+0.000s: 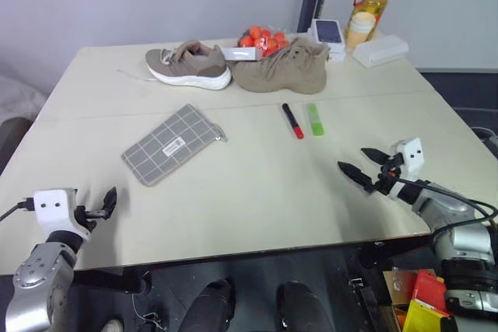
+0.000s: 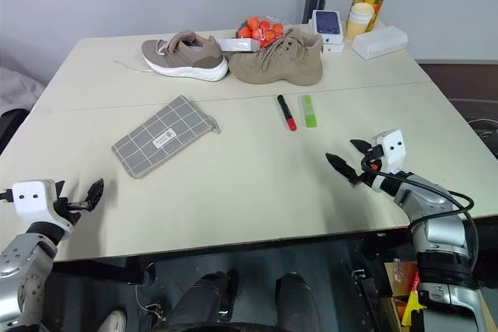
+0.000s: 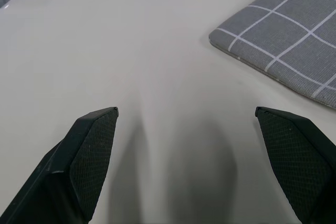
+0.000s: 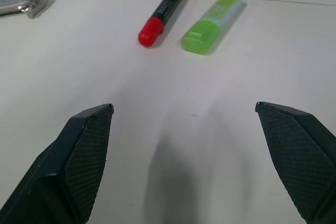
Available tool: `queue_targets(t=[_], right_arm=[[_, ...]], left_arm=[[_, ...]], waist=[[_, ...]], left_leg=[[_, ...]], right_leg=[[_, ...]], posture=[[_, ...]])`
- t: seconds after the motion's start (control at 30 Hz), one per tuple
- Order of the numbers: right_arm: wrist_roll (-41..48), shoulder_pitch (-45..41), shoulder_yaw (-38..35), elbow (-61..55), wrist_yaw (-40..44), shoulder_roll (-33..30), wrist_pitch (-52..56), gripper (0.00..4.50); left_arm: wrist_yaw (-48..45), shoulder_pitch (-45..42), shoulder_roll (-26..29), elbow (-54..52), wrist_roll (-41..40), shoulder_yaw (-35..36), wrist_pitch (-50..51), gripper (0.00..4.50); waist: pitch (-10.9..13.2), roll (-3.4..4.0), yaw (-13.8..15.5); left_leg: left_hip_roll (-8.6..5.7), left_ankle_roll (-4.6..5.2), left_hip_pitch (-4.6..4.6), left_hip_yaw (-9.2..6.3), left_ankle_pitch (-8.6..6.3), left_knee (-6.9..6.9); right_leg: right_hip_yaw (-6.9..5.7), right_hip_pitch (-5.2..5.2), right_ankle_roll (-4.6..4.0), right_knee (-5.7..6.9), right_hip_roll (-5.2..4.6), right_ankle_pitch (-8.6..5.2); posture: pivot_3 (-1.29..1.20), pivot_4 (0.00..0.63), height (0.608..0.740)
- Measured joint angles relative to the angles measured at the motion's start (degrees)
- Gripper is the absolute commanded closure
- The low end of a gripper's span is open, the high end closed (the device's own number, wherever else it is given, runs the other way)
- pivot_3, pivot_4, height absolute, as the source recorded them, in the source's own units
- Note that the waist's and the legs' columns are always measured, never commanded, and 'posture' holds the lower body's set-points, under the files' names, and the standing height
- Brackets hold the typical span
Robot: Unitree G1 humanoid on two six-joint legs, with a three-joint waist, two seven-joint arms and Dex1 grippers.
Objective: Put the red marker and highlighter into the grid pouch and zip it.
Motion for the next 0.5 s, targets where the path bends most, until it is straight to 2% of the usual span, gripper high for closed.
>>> queue_targets(t=[0.33, 0.5], right_arm=[[0.02, 0.68, 0.4, -1.02, -0.14, 1.66, 0.13, 0.0], [0.36, -0.61, 4.2, -6.17, -1.18, 4.92, 2.44, 0.0]], left_arm=[[-0.41, 0.62, 0.01, -0.12, -0.93, 0.03, 0.03, 0.03], [-0.3, 0.82, -0.41, -0.14, -0.81, 0.02, -0.38, 0.03]], waist=[[0.0, 0.0, -0.04], [0.0, 0.0, -0.38]], left_leg=[[0.0, 0.0, 0.0, 0.0, 0.0, 0.0], [0.06, 0.0, 0.0, 0.01, -0.01, -0.03]], right_leg=[[0.01, 0.0, -0.01, -0.01, 0.0, 0.0], [0.02, -0.04, -0.02, 0.0, 0.03, 0.0]], posture=[[0.0, 0.15, 0.74], [0.0, 0.15, 0.74]])
